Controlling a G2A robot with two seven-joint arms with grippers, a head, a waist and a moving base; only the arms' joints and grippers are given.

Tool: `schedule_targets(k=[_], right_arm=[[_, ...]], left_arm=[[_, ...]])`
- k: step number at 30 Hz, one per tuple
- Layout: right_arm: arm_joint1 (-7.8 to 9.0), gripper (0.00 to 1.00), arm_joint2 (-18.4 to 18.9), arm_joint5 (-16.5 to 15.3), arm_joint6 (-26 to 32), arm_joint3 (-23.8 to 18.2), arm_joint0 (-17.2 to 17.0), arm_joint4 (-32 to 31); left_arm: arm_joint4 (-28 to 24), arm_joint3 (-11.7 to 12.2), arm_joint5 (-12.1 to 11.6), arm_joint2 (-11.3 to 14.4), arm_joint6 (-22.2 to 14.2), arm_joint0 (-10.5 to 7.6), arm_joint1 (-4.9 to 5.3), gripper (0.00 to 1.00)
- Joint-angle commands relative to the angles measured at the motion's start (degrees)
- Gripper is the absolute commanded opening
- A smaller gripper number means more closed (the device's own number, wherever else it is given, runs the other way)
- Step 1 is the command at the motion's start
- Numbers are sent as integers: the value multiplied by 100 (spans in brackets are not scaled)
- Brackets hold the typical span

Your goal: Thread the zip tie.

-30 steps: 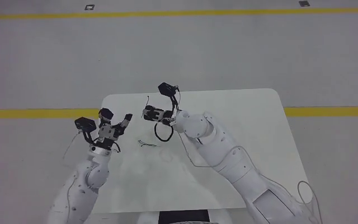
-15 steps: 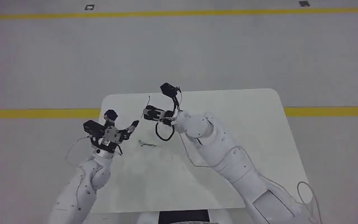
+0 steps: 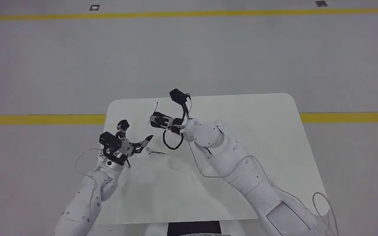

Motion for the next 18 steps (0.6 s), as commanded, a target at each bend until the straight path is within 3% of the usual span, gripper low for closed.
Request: schedule_targets(k=[1, 4, 5, 8, 12, 18], right_arm=[[8, 0, -2, 7, -14, -31, -32, -42], [23, 0, 27, -19, -19, -61, -75, -58], [32, 0, 48, -33, -19, -71, -95, -60], [50, 0, 89, -19, -49, -116, -139, -94], [75, 0, 128, 31, -38, -232, -202, -144], [99, 0, 137, 67, -51, -376, -288, -215]], left_arm=[[-16, -24, -13, 17, -54, -6, -2, 100], [-50, -18, -64, 18, -71, -13, -1, 99], [-63, -3, -86, 12, -73, -18, 1, 80], [-50, 65, -58, -2, -62, -33, 4, 53], [-13, 108, -70, 13, -42, -41, 6, 35], [111, 106, -93, 66, 11, -40, 11, 27]])
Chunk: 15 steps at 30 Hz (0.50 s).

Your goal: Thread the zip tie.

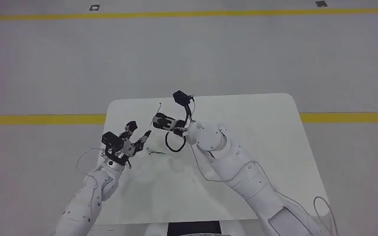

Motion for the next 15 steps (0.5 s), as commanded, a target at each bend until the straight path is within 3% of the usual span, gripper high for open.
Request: schedule_targets(k=[1, 5, 15], right_arm=[[2, 0, -21, -4, -26, -21, -20, -34], [-6, 0, -72, -78, -62, 13, -28, -33], [-81, 0, -267, -291, -219, 295, 85, 86]], left_arm=[[4, -2, -15, 15, 10, -1, 0, 25], [14, -43, -45, 45, 24, 13, 1, 20], [64, -62, -103, 88, 87, 19, 10, 19]])
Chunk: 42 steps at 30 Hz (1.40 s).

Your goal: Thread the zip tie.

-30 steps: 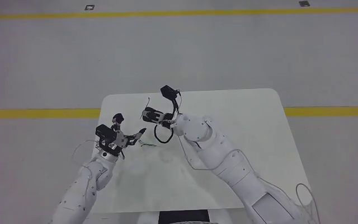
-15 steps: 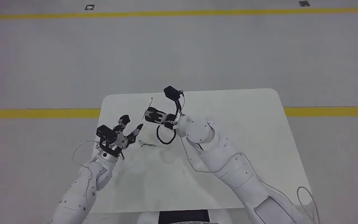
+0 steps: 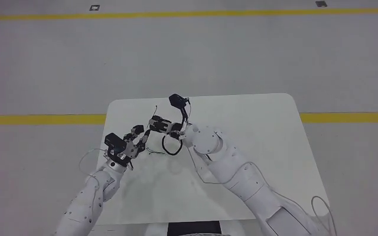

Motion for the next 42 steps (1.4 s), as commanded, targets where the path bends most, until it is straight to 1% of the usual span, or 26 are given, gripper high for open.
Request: schedule_targets(k=[1, 4, 5, 18, 20, 25, 31, 34, 36, 39, 42], right_arm=[[-14, 0, -30, -14, -15, 55, 30, 21], [-39, 0, -75, -29, -30, 145, 83, 63], [-45, 0, -86, -34, -30, 164, 95, 78], [-88, 0, -149, -89, -41, 286, 174, 130], [-90, 0, -149, -96, -48, 291, 171, 127], [-83, 0, -124, -106, -75, 270, 142, 96], [-58, 0, -61, -87, -64, 179, 92, 45], [-53, 0, -59, -69, -32, 146, 78, 27], [-57, 0, -75, -55, -12, 154, 82, 30], [-70, 0, -107, -56, 8, 184, 102, 50], [-85, 0, -138, -60, 22, 219, 136, 71]], left_arm=[[1, 6, -18, 4, 22, -2, 2, 15], [-5, 15, -27, 9, 48, -6, 4, 5], [-7, 17, -31, 11, 54, -8, 5, 0], [-35, 34, -24, 23, 116, -13, 20, 1], [-40, 32, -11, 24, 122, -10, 21, 3], [-34, 28, 22, 25, 129, -6, 24, 12], [-32, 31, 51, 25, 118, -11, 28, 13], [-45, 30, 42, 28, 128, -13, 29, 11], [-49, 27, 37, 30, 136, -17, 30, 13], [-50, 25, 38, 30, 137, -21, 32, 12], [-53, 23, 40, 30, 126, -25, 34, 13]])
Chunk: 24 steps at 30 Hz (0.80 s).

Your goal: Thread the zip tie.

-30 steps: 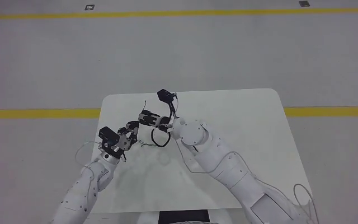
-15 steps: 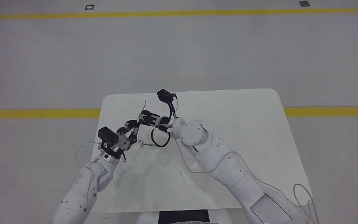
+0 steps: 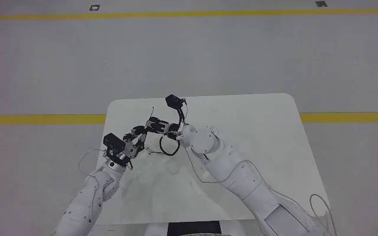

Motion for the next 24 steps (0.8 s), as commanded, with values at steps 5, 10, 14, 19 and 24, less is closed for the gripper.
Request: schedule_targets(k=[5, 10, 14, 19, 24], right_arm=[[-22, 0, -52, 18, 18, 56, 58, -10], [-33, 0, -68, 27, 11, 73, 73, -14], [-38, 0, -75, 19, 22, 80, 72, -12], [-42, 0, -72, -7, 20, 93, 67, 1], [-30, 100, -20, -6, -26, 59, 22, -1]], left_arm=[[23, 4, 5, 15, -35, -10, 3, 11], [12, 16, -1, 21, -38, -22, 5, 0], [1, 31, 10, 23, -41, -30, 6, 0], [-6, 34, 13, 11, -37, -32, 11, 0], [-24, 26, 7, -25, -23, -17, 21, 0]])
